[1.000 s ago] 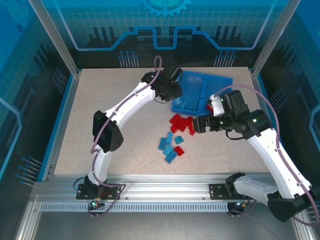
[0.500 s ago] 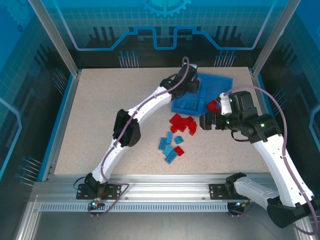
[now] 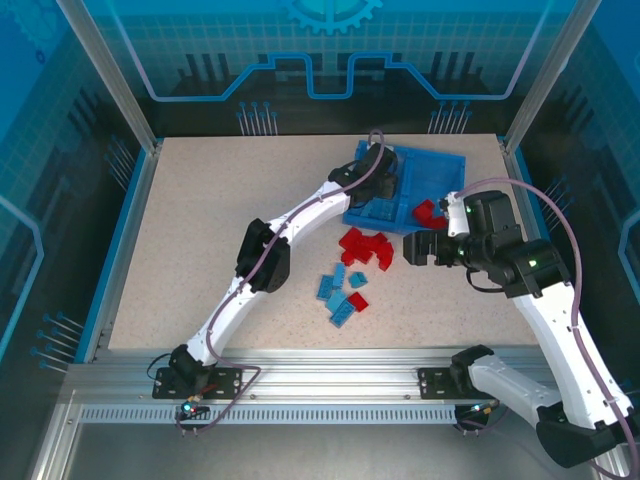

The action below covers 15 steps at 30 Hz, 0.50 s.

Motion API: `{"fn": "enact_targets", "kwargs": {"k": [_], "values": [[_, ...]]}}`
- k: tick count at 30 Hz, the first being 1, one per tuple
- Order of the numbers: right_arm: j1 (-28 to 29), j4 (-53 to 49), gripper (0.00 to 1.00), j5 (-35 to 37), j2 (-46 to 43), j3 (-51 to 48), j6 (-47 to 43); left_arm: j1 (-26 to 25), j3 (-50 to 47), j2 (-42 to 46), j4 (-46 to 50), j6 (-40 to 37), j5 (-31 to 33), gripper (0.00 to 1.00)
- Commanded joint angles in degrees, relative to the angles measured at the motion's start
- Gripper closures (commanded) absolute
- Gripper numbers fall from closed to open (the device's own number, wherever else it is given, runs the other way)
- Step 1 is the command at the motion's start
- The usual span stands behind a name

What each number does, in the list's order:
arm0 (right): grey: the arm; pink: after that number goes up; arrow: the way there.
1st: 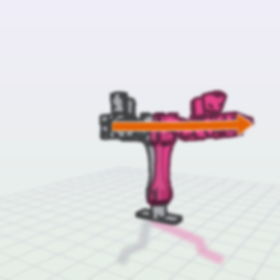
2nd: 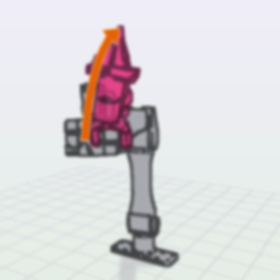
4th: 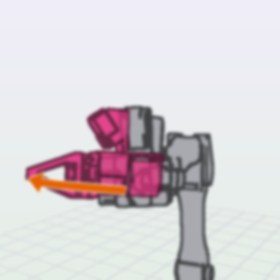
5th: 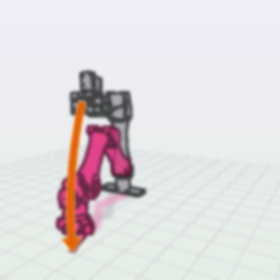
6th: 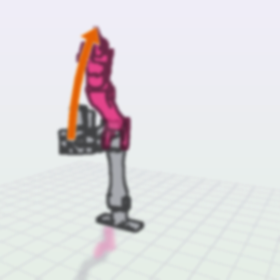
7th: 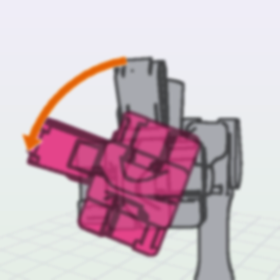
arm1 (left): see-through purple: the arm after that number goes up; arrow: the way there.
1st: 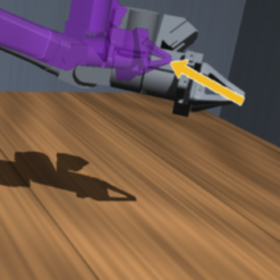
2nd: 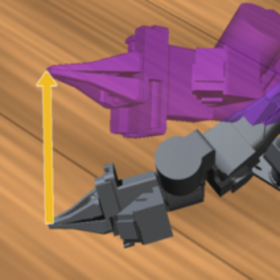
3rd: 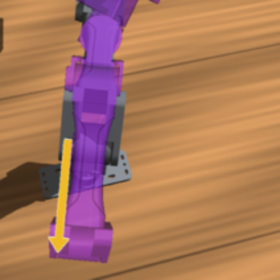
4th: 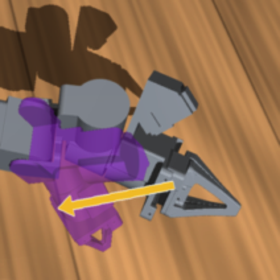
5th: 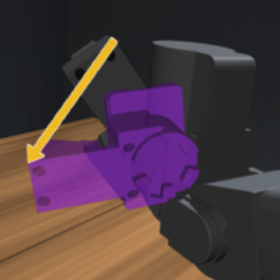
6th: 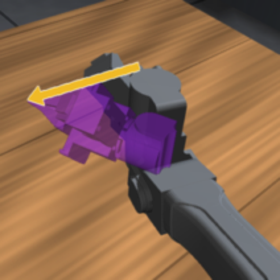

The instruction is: Sort the legos into containers by color

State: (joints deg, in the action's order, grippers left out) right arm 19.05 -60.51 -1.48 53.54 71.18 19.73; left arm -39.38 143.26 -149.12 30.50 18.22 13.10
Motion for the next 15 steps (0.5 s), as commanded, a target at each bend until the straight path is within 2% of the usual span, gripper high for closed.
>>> {"fn": "enact_targets", "kwargs": {"k": [1,4,11,15], "values": [[-0.6,-1.1,0.00,0.0,-0.9,-0.1,0.7,0.2,2.2,0.1,-1.9,1.0,0.1,0.50],[-0.6,-1.0,0.00,-0.2,-0.9,0.0,1.6,0.2,2.3,1.6,-2.8,0.4,0.0,0.45],[-0.6,0.3,0.00,-0.8,-0.5,-1.4,3.4,0.1,1.1,10.8,-4.0,-1.5,-2.4,0.44],[-0.3,2.7,0.02,-5.6,1.6,-4.2,1.2,-0.4,-9.5,23.2,-7.2,-5.9,-5.7,0.42]]}}
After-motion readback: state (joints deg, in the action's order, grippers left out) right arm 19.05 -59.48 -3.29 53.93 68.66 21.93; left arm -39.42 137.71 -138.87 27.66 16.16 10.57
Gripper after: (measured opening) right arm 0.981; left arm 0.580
